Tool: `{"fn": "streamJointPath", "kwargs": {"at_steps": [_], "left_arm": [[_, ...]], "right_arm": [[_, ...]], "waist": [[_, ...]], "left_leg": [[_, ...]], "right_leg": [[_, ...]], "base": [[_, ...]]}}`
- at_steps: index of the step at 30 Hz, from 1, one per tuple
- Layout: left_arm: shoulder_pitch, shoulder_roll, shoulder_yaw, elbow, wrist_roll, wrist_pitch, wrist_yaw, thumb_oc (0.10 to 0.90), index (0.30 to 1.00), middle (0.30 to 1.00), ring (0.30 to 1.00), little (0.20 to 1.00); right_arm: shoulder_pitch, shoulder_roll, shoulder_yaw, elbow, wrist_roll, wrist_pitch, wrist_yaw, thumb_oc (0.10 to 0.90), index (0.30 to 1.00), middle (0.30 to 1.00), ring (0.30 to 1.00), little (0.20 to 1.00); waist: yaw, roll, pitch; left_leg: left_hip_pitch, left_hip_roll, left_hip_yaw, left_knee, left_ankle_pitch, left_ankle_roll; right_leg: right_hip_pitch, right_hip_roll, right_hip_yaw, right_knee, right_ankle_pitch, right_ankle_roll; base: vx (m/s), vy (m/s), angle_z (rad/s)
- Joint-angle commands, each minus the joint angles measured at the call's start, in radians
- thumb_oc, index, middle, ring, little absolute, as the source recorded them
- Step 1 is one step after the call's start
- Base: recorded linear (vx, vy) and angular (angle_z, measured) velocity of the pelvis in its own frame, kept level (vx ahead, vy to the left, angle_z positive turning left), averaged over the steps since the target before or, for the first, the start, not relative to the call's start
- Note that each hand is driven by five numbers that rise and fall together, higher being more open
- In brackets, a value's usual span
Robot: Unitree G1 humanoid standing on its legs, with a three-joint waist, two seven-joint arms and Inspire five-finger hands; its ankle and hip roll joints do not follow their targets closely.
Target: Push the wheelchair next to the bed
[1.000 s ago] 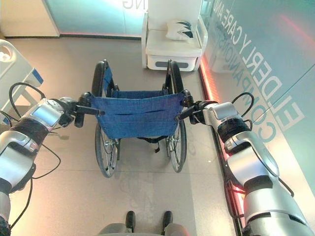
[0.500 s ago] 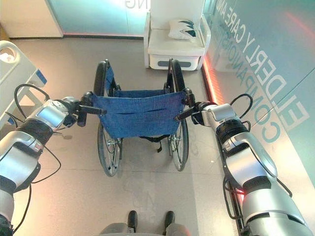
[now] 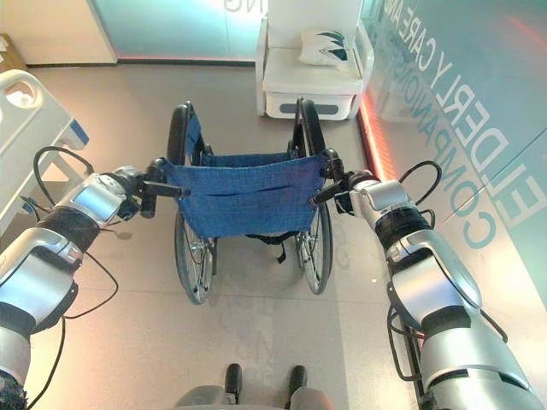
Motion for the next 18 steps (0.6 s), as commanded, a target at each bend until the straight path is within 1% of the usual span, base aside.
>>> {"fn": "streamJointPath", "kwargs": {"at_steps": [1,7,10,15,17,18], "left_arm": [[-0.039,-0.091,-0.005,0.007,0.065,-0.106,-0.007,0.8,0.9,0.9,0.9,0.9],[-0.026,-0.096,0.0,-0.013,0.08,-0.106,-0.007,0.8,0.9,0.9,0.9,0.9],[-0.029,-0.099,-0.003,-0.019,0.084,-0.102,-0.011,0.8,0.9,0.9,0.9,0.9],[-0.036,-0.099,-0.013,-0.032,0.087,-0.093,-0.012,0.8,0.9,0.9,0.9,0.9],[-0.035,-0.104,-0.012,-0.032,0.075,-0.099,0.004,0.762,0.844,0.844,0.844,0.844],[-0.032,-0.107,-0.009,-0.033,0.072,-0.102,0.007,0.739,0.808,0.808,0.808,0.808]], "right_arm": [[-0.159,-0.035,0.028,-0.011,-0.092,-0.049,-0.004,0.8,0.9,0.9,0.9,0.9],[-0.14,-0.045,0.024,0.001,-0.126,-0.016,0.018,0.8,0.9,0.9,0.9,0.9],[-0.142,-0.045,0.025,0.007,-0.134,-0.013,0.02,0.8,0.9,0.9,0.9,0.9],[-0.157,-0.047,0.028,-0.011,-0.115,-0.046,-0.01,0.8,0.9,0.9,0.9,0.9],[-0.167,-0.047,0.029,-0.022,-0.109,-0.053,-0.021,0.8,0.9,0.9,0.9,0.9],[-0.168,-0.046,0.028,-0.025,-0.109,-0.068,-0.026,0.8,0.9,0.9,0.9,0.9]], "waist": [[-0.017,-0.015,0.026],[-0.011,-0.015,0.026],[-0.009,-0.015,0.028],[-0.008,-0.016,0.033],[-0.007,-0.018,0.036],[-0.007,-0.019,0.036]], "left_leg": [[-0.029,-0.047,-0.009,0.059,-0.095,0.011],[-0.031,-0.043,-0.01,0.054,-0.09,0.01],[-0.031,-0.042,-0.011,0.051,-0.088,0.01],[-0.035,-0.041,-0.01,0.049,-0.086,0.009],[-0.035,-0.04,-0.011,0.048,-0.085,0.009],[-0.034,-0.041,-0.012,0.048,-0.085,0.008]], "right_leg": [[-0.008,0.014,0.005,0.065,-0.062,-0.011],[-0.011,0.012,-0.003,0.069,-0.064,-0.009],[-0.01,0.012,-0.007,0.068,-0.064,-0.01],[-0.014,0.013,-0.01,0.071,-0.064,-0.01],[-0.015,0.013,-0.01,0.071,-0.064,-0.01],[-0.014,0.014,-0.01,0.07,-0.064,-0.01]], "base": [[0.01,0.0,0.05],[0.0,-0.007,0.03],[0.01,-0.01,0.02],[0.0,-0.003,0.01],[0.01,-0.015,0.06],[0.02,-0.01,0.1]]}}
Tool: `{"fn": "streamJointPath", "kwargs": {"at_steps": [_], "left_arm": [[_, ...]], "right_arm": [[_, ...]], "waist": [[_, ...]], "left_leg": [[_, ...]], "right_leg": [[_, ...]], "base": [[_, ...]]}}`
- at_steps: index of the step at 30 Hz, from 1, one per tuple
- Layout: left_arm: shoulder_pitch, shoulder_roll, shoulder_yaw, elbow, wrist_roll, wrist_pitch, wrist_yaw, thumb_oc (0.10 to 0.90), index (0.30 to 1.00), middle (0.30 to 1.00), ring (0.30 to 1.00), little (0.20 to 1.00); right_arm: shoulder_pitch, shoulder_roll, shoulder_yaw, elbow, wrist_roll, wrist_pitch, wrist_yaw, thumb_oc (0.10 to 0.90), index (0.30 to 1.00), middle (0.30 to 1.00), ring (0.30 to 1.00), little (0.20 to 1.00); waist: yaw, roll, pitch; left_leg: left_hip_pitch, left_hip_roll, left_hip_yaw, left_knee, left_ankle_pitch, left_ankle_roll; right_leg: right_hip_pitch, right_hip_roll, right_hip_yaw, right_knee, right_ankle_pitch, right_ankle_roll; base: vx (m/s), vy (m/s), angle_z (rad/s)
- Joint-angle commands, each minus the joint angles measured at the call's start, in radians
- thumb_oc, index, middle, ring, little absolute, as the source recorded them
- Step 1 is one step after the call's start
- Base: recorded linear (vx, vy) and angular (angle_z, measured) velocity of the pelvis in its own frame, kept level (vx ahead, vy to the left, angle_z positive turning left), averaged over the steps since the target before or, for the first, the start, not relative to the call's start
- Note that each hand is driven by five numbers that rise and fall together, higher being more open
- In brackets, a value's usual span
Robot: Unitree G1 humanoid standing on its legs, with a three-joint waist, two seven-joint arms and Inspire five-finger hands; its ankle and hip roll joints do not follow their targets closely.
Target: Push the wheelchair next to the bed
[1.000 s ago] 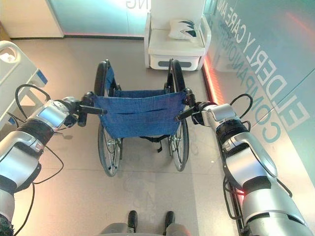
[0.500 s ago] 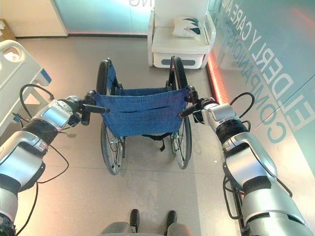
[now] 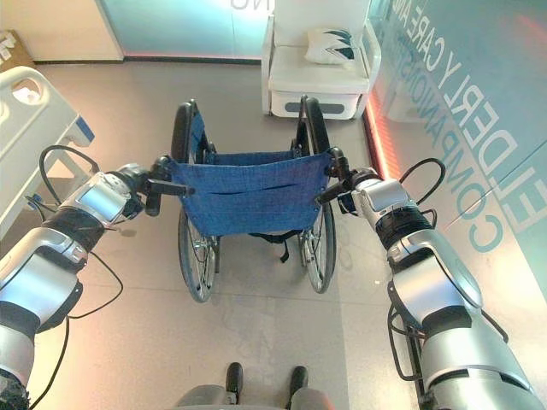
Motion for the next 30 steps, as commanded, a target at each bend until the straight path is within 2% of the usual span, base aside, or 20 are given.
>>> {"fn": "streamJointPath", "kwargs": {"at_steps": [1,2,3,4,5,6,7,8,9,10,11,15,20,30], "left_arm": [[-0.029,-0.089,-0.024,-0.025,0.034,-0.086,0.0,0.728,0.792,0.792,0.792,0.792],[-0.029,-0.089,-0.024,-0.025,0.034,-0.086,0.0,0.728,0.792,0.792,0.792,0.792],[-0.025,-0.09,-0.022,-0.027,0.036,-0.089,-0.004,0.701,0.752,0.752,0.752,0.752],[-0.016,-0.092,-0.016,-0.033,0.04,-0.089,-0.005,0.627,0.641,0.641,0.641,0.641],[-0.012,-0.095,-0.013,-0.036,0.04,-0.088,-0.004,0.59,0.585,0.585,0.585,0.585],[-0.01,-0.097,-0.011,-0.038,0.042,-0.087,-0.004,0.577,0.566,0.566,0.566,0.566],[-0.006,-0.101,-0.008,-0.045,0.045,-0.082,-0.003,0.552,0.528,0.528,0.528,0.528],[0.003,-0.105,-0.006,-0.055,0.048,-0.078,0.0,0.513,0.469,0.469,0.469,0.469],[0.006,-0.106,-0.005,-0.058,0.049,-0.079,0.002,0.499,0.448,0.448,0.448,0.448],[0.015,-0.109,-0.001,-0.064,0.05,-0.084,0.007,0.408,0.312,0.312,0.312,0.312],[0.018,-0.109,0.0,-0.066,0.049,-0.087,0.01,0.4,0.3,0.3,0.3,0.3],[0.045,-0.114,0.014,-0.08,0.055,-0.106,0.022,0.4,0.3,0.3,0.3,0.3],[0.068,-0.124,0.018,-0.097,0.057,-0.137,0.032,0.4,0.3,0.3,0.3,0.3],[0.137,-0.163,0.04,-0.116,0.033,-0.276,0.126,0.4,0.3,0.3,0.3,0.3]], "right_arm": [[-0.166,-0.036,0.028,-0.025,-0.039,-0.095,-0.039,0.8,0.9,0.9,0.9,0.9],[-0.166,-0.036,0.028,-0.025,-0.039,-0.095,-0.04,0.8,0.9,0.9,0.9,0.9],[-0.163,-0.034,0.026,-0.027,-0.025,-0.115,-0.043,0.8,0.9,0.9,0.9,0.9],[-0.156,-0.033,0.022,-0.043,-0.019,-0.151,-0.035,0.8,0.9,0.9,0.9,0.9],[-0.154,-0.031,0.019,-0.052,0.008,-0.177,-0.046,0.654,0.681,0.681,0.681,0.681],[-0.152,-0.028,0.016,-0.062,0.023,-0.188,-0.055,0.569,0.554,0.554,0.554,0.554],[-0.146,-0.021,0.011,-0.082,0.052,-0.23,-0.075,0.4,0.3,0.3,0.3,0.3],[-0.137,-0.013,0.001,-0.12,0.036,-0.255,-0.072,0.4,0.3,0.3,0.3,0.3],[-0.136,-0.012,0.0,-0.134,0.038,-0.257,-0.079,0.4,0.3,0.3,0.3,0.3],[-0.132,-0.009,-0.002,-0.161,0.024,-0.273,-0.083,0.4,0.3,0.3,0.3,0.3],[-0.134,-0.008,0.0,-0.171,0.009,-0.276,-0.083,0.4,0.3,0.3,0.3,0.3],[-0.13,-0.014,0.005,-0.206,-0.054,-0.278,-0.062,0.4,0.3,0.3,0.3,0.3],[-0.135,-0.024,0.016,-0.213,-0.134,-0.237,-0.043,0.4,0.3,0.3,0.3,0.3],[-0.126,-0.041,0.035,-0.196,-0.286,-0.233,0.0,0.4,0.3,0.3,0.3,0.3]], "waist": [[-0.005,-0.021,0.032],[-0.006,-0.021,0.032],[-0.004,-0.021,0.03],[-0.002,-0.021,0.029],[-0.002,-0.02,0.029],[-0.002,-0.02,0.029],[-0.002,-0.02,0.029],[-0.002,-0.02,0.028],[-0.001,-0.019,0.027],[0.0,-0.018,0.025],[0.0,-0.018,0.025],[0.001,-0.014,0.025],[0.003,-0.013,0.031],[0.011,-0.019,0.031]], "left_leg": [[-0.028,-0.04,0.01,0.05,-0.085,0.008],[-0.028,-0.04,0.01,0.05,-0.084,0.008],[-0.027,-0.04,0.009,0.049,-0.083,0.008],[-0.027,-0.041,0.007,0.051,-0.084,0.008],[-0.027,-0.041,0.007,0.051,-0.083,0.007],[-0.027,-0.04,0.006,0.051,-0.082,0.007],[-0.026,-0.04,0.005,0.053,-0.083,0.006],[-0.028,-0.041,0.004,0.057,-0.084,0.006],[-0.028,-0.041,0.003,0.058,-0.084,0.006],[-0.029,-0.042,0.001,0.058,-0.085,0.007],[-0.029,-0.041,0.002,0.059,-0.085,0.006],[-0.029,-0.042,0.0,0.065,-0.089,0.007],[-0.03,-0.041,0.002,0.072,-0.09,0.007],[-0.029,-0.041,-0.001,0.087,-0.098,0.01]], "right_leg": [[-0.023,0.013,0.01,0.082,-0.064,-0.011],[-0.023,0.013,0.01,0.082,-0.064,-0.011],[-0.021,0.013,0.009,0.08,-0.064,-0.011],[-0.019,0.013,0.008,0.083,-0.067,-0.011],[-0.02,0.013,0.007,0.084,-0.067,-0.012],[-0.02,0.013,0.006,0.085,-0.067,-0.012],[-0.018,0.012,0.004,0.085,-0.068,-0.013],[-0.019,0.011,0.003,0.088,-0.07,-0.012],[-0.019,0.011,0.003,0.089,-0.07,-0.012],[-0.019,0.011,0.002,0.089,-0.071,-0.013],[-0.02,0.01,0.001,0.09,-0.072,-0.013],[-0.019,0.009,0.0,0.093,-0.074,-0.014],[-0.016,0.008,-0.004,0.096,-0.075,-0.018],[-0.011,0.008,-0.007,0.106,-0.083,-0.022]], "base": [[0.02,-0.006,0.1],[0.02,-0.003,0.06],[0.03,-0.001,0.02],[0.04,0.004,0.01],[0.04,0.007,0.0],[0.04,0.009,0.0],[0.05,0.004,0.01],[0.05,0.001,0.02],[0.05,-0.001,0.03],[0.03,0.0,0.02],[0.04,0.0,0.02],[0.02,0.002,0.01],[0.0,0.0,0.0],[0.02,-0.004,0.02]]}}
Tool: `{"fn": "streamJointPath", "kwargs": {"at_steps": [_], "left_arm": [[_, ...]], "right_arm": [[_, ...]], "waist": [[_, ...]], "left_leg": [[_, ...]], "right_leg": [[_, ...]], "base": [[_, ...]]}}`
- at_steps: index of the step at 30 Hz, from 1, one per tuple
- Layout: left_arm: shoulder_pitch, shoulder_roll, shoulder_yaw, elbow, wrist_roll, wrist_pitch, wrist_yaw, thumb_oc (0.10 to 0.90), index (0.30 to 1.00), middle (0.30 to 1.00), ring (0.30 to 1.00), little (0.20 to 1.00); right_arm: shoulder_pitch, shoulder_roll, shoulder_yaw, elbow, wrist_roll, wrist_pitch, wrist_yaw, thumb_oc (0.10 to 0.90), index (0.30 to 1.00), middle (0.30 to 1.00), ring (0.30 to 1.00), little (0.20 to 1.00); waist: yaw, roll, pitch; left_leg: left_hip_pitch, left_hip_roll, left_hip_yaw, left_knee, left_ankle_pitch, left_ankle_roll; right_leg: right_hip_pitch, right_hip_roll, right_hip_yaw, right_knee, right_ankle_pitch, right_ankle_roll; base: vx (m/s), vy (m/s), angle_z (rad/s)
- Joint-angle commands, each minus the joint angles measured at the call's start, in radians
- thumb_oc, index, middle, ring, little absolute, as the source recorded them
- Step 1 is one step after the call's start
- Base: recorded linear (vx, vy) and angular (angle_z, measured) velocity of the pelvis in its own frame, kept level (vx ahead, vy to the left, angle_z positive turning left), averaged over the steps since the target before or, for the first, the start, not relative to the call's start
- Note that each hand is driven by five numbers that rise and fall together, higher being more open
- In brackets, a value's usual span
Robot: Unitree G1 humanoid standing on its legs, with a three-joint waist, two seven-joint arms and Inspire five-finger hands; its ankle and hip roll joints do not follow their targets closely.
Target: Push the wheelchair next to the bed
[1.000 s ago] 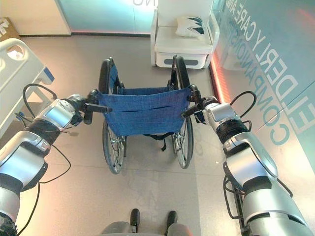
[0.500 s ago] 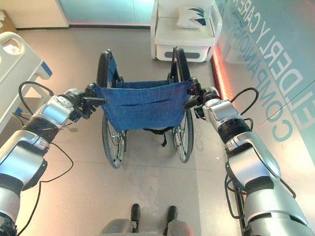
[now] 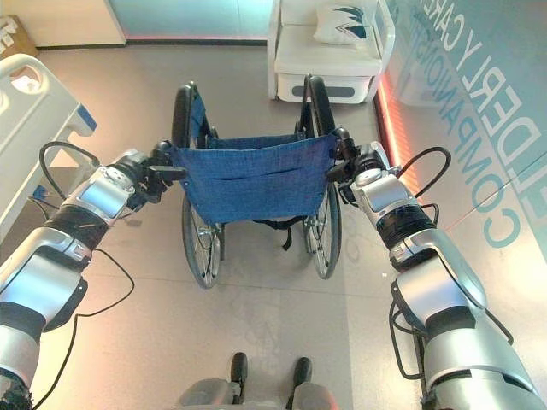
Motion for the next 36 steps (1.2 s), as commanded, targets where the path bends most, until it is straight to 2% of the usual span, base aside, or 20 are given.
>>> {"fn": "streamJointPath", "kwargs": {"at_steps": [1,11,15,18,19,21,23,27,28,30,33,36], "left_arm": [[0.112,-0.123,-0.071,-0.081,0.009,-0.243,0.004,0.4,0.3,0.3,0.3,0.3],[0.197,-0.124,-0.044,-0.115,-0.029,-0.354,0.08,0.4,0.3,0.3,0.3,0.3],[0.223,-0.116,-0.019,-0.142,-0.083,-0.38,0.118,0.4,0.3,0.3,0.3,0.3],[0.243,-0.107,0.004,-0.164,-0.142,-0.389,0.155,0.4,0.3,0.3,0.3,0.3],[0.259,-0.103,0.02,-0.175,-0.16,-0.397,0.178,0.4,0.3,0.3,0.3,0.3],[0.281,-0.094,0.032,-0.199,-0.179,-0.408,0.2,0.4,0.3,0.3,0.3,0.3],[0.321,-0.097,0.047,-0.234,-0.194,-0.424,0.229,0.4,0.3,0.3,0.3,0.3],[0.385,-0.112,0.077,-0.301,-0.192,-0.448,0.274,0.4,0.3,0.3,0.3,0.3],[0.395,-0.113,0.09,-0.329,-0.188,-0.454,0.284,0.4,0.3,0.3,0.3,0.3],[0.38,-0.106,0.093,-0.338,-0.161,-0.465,0.272,0.4,0.3,0.3,0.3,0.3],[0.352,-0.1,0.081,-0.322,-0.149,-0.472,0.247,0.4,0.3,0.3,0.3,0.3],[0.344,-0.089,0.067,-0.313,-0.167,-0.444,0.229,0.4,0.3,0.3,0.3,0.3]], "right_arm": [[-0.126,-0.033,0.033,-0.119,-0.132,-0.132,0.057,0.4,0.3,0.3,0.3,0.3],[-0.068,-0.052,0.007,-0.116,-0.122,-0.186,0.029,0.4,0.3,0.3,0.3,0.3],[-0.038,-0.048,-0.016,-0.1,-0.116,-0.15,0.07,0.4,0.3,0.3,0.3,0.3],[-0.008,-0.038,-0.032,-0.091,-0.078,-0.171,0.082,0.4,0.3,0.3,0.3,0.3],[0.017,-0.03,-0.045,-0.091,-0.068,-0.184,0.077,0.4,0.3,0.3,0.3,0.3],[0.054,-0.032,-0.061,-0.109,-0.074,-0.2,0.067,0.4,0.3,0.3,0.3,0.3],[0.12,-0.035,-0.085,-0.141,-0.069,-0.236,0.037,0.4,0.3,0.3,0.3,0.3],[0.221,-0.019,-0.133,-0.22,-0.096,-0.279,-0.003,0.4,0.3,0.3,0.3,0.3],[0.238,-0.023,-0.15,-0.245,-0.127,-0.286,-0.003,0.4,0.3,0.3,0.3,0.3],[0.224,-0.043,-0.163,-0.268,-0.164,-0.261,0.013,0.4,0.3,0.3,0.3,0.3],[0.193,-0.074,-0.157,-0.249,-0.153,-0.244,0.024,0.4,0.3,0.3,0.3,0.3],[0.17,-0.091,-0.139,-0.236,-0.156,-0.205,0.076,0.4,0.3,0.3,0.3,0.3]], "waist": [[0.014,-0.049,-0.017],[0.024,-0.05,-0.004],[0.029,-0.046,0.008],[0.037,-0.038,0.02],[0.041,-0.029,0.025],[0.04,-0.018,0.039],[0.029,-0.012,0.05],[-0.013,-0.029,0.079],[-0.038,-0.027,0.099],[-0.071,-0.03,0.108],[-0.085,-0.042,0.09],[-0.079,-0.049,0.064]], "left_leg": [[-0.043,-0.04,0.017,0.097,-0.105,0.014],[-0.056,-0.044,0.017,0.126,-0.118,0.021],[-0.067,-0.052,0.023,0.149,-0.13,0.031],[-0.082,-0.054,0.026,0.173,-0.141,0.046],[-0.094,-0.052,0.029,0.186,-0.146,0.057],[-0.098,-0.049,0.034,0.193,-0.148,0.068],[-0.101,-0.05,0.025,0.205,-0.147,0.074],[-0.069,-0.079,-0.003,0.22,-0.18,0.071],[-0.047,-0.086,-0.017,0.22,-0.204,0.069],[-0.034,-0.097,-0.047,0.225,-0.234,0.066],[-0.044,-0.097,-0.069,0.241,-0.247,0.058],[-0.033,-0.048,-0.06,0.264,-0.249,0.028]], "right_leg": [[-0.043,0.003,0.014,0.134,-0.085,-0.021],[-0.057,-0.009,0.016,0.16,-0.088,-0.019],[-0.076,-0.025,0.017,0.198,-0.096,-0.013],[-0.105,-0.044,0.022,0.277,-0.121,-0.01],[-0.131,-0.054,0.026,0.364,-0.138,-0.007],[-0.179,-0.064,0.041,0.53,-0.12,-0.002],[-0.23,-0.053,0.072,0.619,-0.071,0.001],[-0.333,-0.08,0.085,0.482,0.037,0.014],[-0.397,-0.08,0.089,0.41,0.069,0.02],[-0.426,-0.066,0.13,0.295,0.097,0.035],[-0.389,-0.049,0.156,0.244,0.078,0.032],[-0.352,-0.048,0.122,0.283,0.025,0.021]], "base": [[0.02,-0.003,0.07],[0.01,0.02,0.01],[0.03,0.115,0.0],[0.04,0.152,-0.04],[0.06,0.185,-0.02],[0.08,0.18,-0.06],[0.2,0.092,-0.11],[0.28,-0.073,0.13],[0.26,-0.156,0.24],[0.28,-0.253,0.36],[0.18,-0.283,0.58],[0.28,-0.332,0.72]]}}
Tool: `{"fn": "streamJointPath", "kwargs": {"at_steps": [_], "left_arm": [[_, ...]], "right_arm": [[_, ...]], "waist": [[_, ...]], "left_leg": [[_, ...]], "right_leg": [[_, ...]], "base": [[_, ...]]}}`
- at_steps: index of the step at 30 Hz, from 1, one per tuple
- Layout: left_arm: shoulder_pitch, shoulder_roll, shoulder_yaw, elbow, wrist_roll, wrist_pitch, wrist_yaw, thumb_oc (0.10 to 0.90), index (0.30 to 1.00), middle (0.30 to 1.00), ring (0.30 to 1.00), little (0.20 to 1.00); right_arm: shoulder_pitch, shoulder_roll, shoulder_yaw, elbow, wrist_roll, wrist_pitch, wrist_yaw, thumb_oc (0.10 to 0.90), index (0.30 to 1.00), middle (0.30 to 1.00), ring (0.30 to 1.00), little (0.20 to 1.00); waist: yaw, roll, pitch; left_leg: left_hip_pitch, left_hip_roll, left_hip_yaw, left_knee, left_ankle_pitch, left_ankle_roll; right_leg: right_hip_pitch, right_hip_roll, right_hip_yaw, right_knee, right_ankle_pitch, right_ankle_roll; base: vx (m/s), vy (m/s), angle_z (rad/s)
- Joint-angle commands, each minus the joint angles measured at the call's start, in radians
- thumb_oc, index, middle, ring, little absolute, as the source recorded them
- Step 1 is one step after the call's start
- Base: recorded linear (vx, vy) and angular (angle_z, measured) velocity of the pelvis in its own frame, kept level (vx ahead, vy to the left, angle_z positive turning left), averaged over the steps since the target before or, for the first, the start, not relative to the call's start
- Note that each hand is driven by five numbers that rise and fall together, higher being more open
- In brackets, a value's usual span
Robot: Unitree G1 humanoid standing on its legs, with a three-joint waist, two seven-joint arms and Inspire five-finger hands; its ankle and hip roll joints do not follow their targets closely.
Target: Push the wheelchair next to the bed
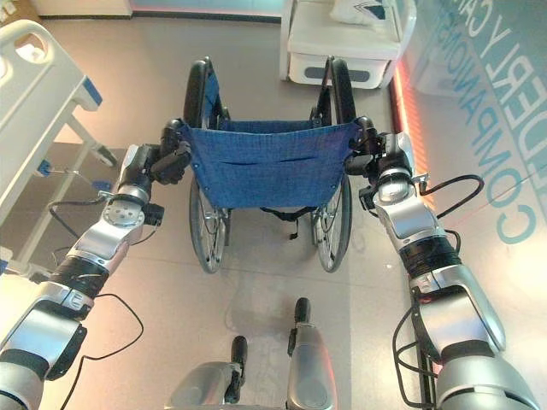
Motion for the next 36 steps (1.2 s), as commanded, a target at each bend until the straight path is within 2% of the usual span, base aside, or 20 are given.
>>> {"fn": "streamJointPath", "kwargs": {"at_steps": [1,3,4,5,6,9,11,12,14,15,16,17,18,20,22,23,27,29,33,36], "left_arm": [[0.03,-0.072,-0.148,-0.006,0.08,-0.031,-0.088,0.4,0.3,0.3,0.3,0.3],[0.035,-0.075,-0.155,0.011,0.101,-0.021,-0.115,0.4,0.3,0.3,0.3,0.3],[0.035,-0.075,-0.155,0.011,0.101,-0.021,-0.115,0.4,0.3,0.3,0.3,0.3],[0.034,-0.079,-0.167,0.037,0.126,-0.018,-0.139,0.4,0.3,0.3,0.3,0.3],[0.031,-0.081,-0.176,0.048,0.129,-0.015,-0.147,0.4,0.3,0.3,0.3,0.3],[0.026,-0.089,-0.189,0.064,0.158,0.015,-0.166,0.4,0.3,0.3,0.3,0.3],[0.023,-0.091,-0.189,0.068,0.172,0.027,-0.178,0.4,0.3,0.3,0.3,0.3],[0.018,-0.087,-0.189,0.076,0.206,0.05,-0.191,0.4,0.3,0.3,0.3,0.3],[0.012,-0.081,-0.189,0.08,0.229,0.065,-0.201,0.4,0.3,0.3,0.3,0.3],[0.003,-0.067,-0.192,0.076,0.24,0.081,-0.214,0.4,0.3,0.3,0.3,0.3],[-0.002,-0.057,-0.194,0.072,0.241,0.086,-0.218,0.4,0.3,0.3,0.3,0.3],[-0.002,-0.057,-0.194,0.072,0.241,0.086,-0.218,0.4,0.3,0.3,0.3,0.3],[-0.007,-0.024,-0.192,0.055,0.247,0.112,-0.238,0.4,0.3,0.3,0.3,0.3],[-0.003,0.002,-0.182,0.042,0.247,0.13,-0.253,0.4,0.3,0.3,0.3,0.3],[-0.001,0.034,-0.168,0.028,0.26,0.145,-0.291,0.4,0.3,0.3,0.3,0.3],[-0.009,0.052,-0.171,0.031,0.253,0.148,-0.315,0.4,0.3,0.3,0.3,0.3],[-0.041,0.082,-0.187,0.061,0.242,0.153,-0.366,0.4,0.3,0.3,0.3,0.3],[-0.055,0.091,-0.189,0.071,0.228,0.164,-0.369,0.4,0.3,0.3,0.3,0.3],[-0.068,0.086,-0.189,0.081,0.188,0.154,-0.352,0.4,0.3,0.3,0.3,0.3],[-0.049,0.066,-0.185,0.078,0.187,0.15,-0.345,0.4,0.3,0.3,0.3,0.3]], "right_arm": [[-0.067,0.015,0.11,0.038,-0.036,-0.063,0.12,0.4,0.3,0.3,0.3,0.3],[-0.074,-0.005,0.129,0.045,-0.036,-0.037,0.149,0.4,0.3,0.3,0.3,0.3],[-0.074,-0.005,0.129,0.045,-0.036,-0.037,0.149,0.4,0.3,0.3,0.3,0.3],[-0.082,-0.026,0.145,0.055,-0.048,-0.017,0.176,0.4,0.3,0.3,0.3,0.3],[-0.085,-0.031,0.152,0.053,-0.057,-0.005,0.181,0.4,0.3,0.3,0.3,0.3],[-0.081,-0.048,0.172,0.051,-0.091,0.013,0.203,0.4,0.3,0.3,0.3,0.3],[-0.082,-0.05,0.18,0.052,-0.098,0.015,0.199,0.4,0.3,0.3,0.3,0.3],[-0.103,-0.04,0.199,0.066,-0.12,0.024,0.201,0.4,0.3,0.3,0.3,0.3],[-0.131,-0.032,0.219,0.078,-0.141,0.039,0.206,0.4,0.3,0.3,0.3,0.3],[-0.152,-0.024,0.232,0.089,-0.179,0.052,0.221,0.4,0.3,0.3,0.3,0.3],[-0.16,-0.022,0.242,0.087,-0.201,0.064,0.229,0.4,0.3,0.3,0.3,0.3],[-0.16,-0.022,0.242,0.087,-0.201,0.064,0.229,0.4,0.3,0.3,0.3,0.3],[-0.179,-0.022,0.26,0.081,-0.246,0.09,0.271,0.4,0.3,0.3,0.3,0.3],[-0.192,-0.026,0.273,0.08,-0.278,0.097,0.309,0.4,0.3,0.3,0.3,0.3],[-0.212,-0.033,0.289,0.092,-0.329,0.106,0.359,0.4,0.3,0.3,0.3,0.3],[-0.217,-0.039,0.302,0.114,-0.338,0.098,0.371,0.4,0.3,0.3,0.3,0.3],[-0.204,-0.042,0.31,0.135,-0.343,0.094,0.407,0.4,0.3,0.3,0.3,0.3],[-0.203,-0.035,0.309,0.139,-0.332,0.086,0.413,0.4,0.3,0.3,0.3,0.3],[-0.175,-0.02,0.288,0.149,-0.305,0.043,0.381,0.4,0.3,0.3,0.3,0.3],[-0.16,-0.012,0.277,0.163,-0.306,0.025,0.38,0.4,0.3,0.3,0.3,0.3]], "waist": [[0.025,-0.001,-0.032],[0.019,-0.009,-0.059],[0.019,-0.009,-0.059],[0.003,-0.011,-0.086],[-0.003,-0.012,-0.097],[0.003,-0.021,-0.098],[0.015,-0.026,-0.088],[0.052,-0.025,-0.061],[0.076,-0.016,-0.047],[0.104,0.005,-0.024],[0.12,0.022,-0.02],[0.12,0.022,-0.02],[0.162,0.048,-0.019],[0.187,0.059,-0.024],[0.201,0.065,-0.046],[0.205,0.058,-0.07],[0.219,0.038,-0.106],[0.236,0.024,-0.131],[0.244,0.015,-0.156],[0.238,0.012,-0.161]], "left_leg": [[0.088,0.012,-0.029,0.087,-0.17,-0.044],[0.144,0.078,-0.009,0.09,-0.159,-0.074],[0.144,0.078,-0.009,0.09,-0.159,-0.074],[0.176,0.158,0.04,0.132,-0.076,-0.11],[0.178,0.193,0.061,0.167,-0.022,-0.126],[0.117,0.227,0.078,0.305,0.055,-0.136],[0.07,0.215,0.074,0.326,0.049,-0.125],[-0.017,0.126,0.047,0.308,0.005,-0.098],[-0.071,0.084,0.057,0.247,0.026,-0.103],[-0.126,0.045,0.072,0.175,0.061,-0.119],[-0.173,0.028,0.077,0.131,0.106,-0.13],[-0.173,0.028,0.077,0.131,0.106,-0.13],[-0.233,-0.001,0.077,0.032,0.172,-0.148],[-0.243,-0.007,0.077,-0.038,0.208,-0.153],[-0.232,0.004,0.115,-0.039,0.179,-0.13],[-0.221,0.009,0.132,-0.003,0.13,-0.102],[-0.206,0.002,0.118,0.062,0.059,-0.064],[-0.186,-0.021,0.092,0.05,0.053,-0.045],[-0.153,-0.047,0.076,0.022,0.048,-0.014],[-0.135,-0.06,0.061,0.023,0.037,-0.01]], "right_leg": [[0.091,0.037,-0.018,-0.199,0.124,-0.026],[0.124,0.034,-0.063,-0.21,0.106,-0.041],[0.124,0.034,-0.063,-0.21,0.106,-0.041],[0.145,0.035,-0.105,-0.216,0.082,-0.065],[0.155,0.038,-0.124,-0.216,0.069,-0.08],[0.214,0.06,-0.137,-0.223,0.031,-0.114],[0.249,0.068,-0.131,-0.23,0.021,-0.118],[0.304,0.087,-0.092,-0.245,0.012,-0.111],[0.347,0.107,-0.081,-0.262,0.002,-0.109],[0.404,0.138,-0.066,-0.274,-0.021,-0.108],[0.423,0.161,-0.054,-0.282,-0.027,-0.11],[0.423,0.161,-0.054,-0.282,-0.027,-0.11],[0.481,0.197,-0.016,-0.297,-0.049,-0.109],[0.517,0.211,0.004,-0.294,-0.078,-0.108],[0.534,0.206,0.003,-0.274,-0.119,-0.106],[0.54,0.19,0.0,-0.253,-0.145,-0.1],[0.543,0.162,-0.029,-0.182,-0.167,-0.087],[0.554,0.141,-0.042,-0.123,-0.145,-0.067],[0.498,0.112,-0.034,0.089,-0.012,-0.018],[0.466,0.1,-0.031,0.044,0.004,-0.019]], "base": [[0.32,-0.306,0.44],[0.3,-0.27,0.13],[0.28,-0.242,0.06],[0.29,-0.258,0.11],[0.32,-0.292,0.29],[0.32,-0.263,0.4],[0.32,-0.167,0.23],[0.37,-0.084,0.2],[0.44,-0.026,0.06],[0.46,0.046,-0.3],[0.39,0.042,-0.45],[0.5,0.073,-0.46],[0.54,0.098,-0.45],[0.55,0.138,-0.72],[0.46,0.194,-0.97],[0.46,0.198,-0.9],[0.44,0.188,-0.41],[0.35,0.186,-0.02],[0.33,0.188,-0.28],[0.32,0.068,0.06]]}}
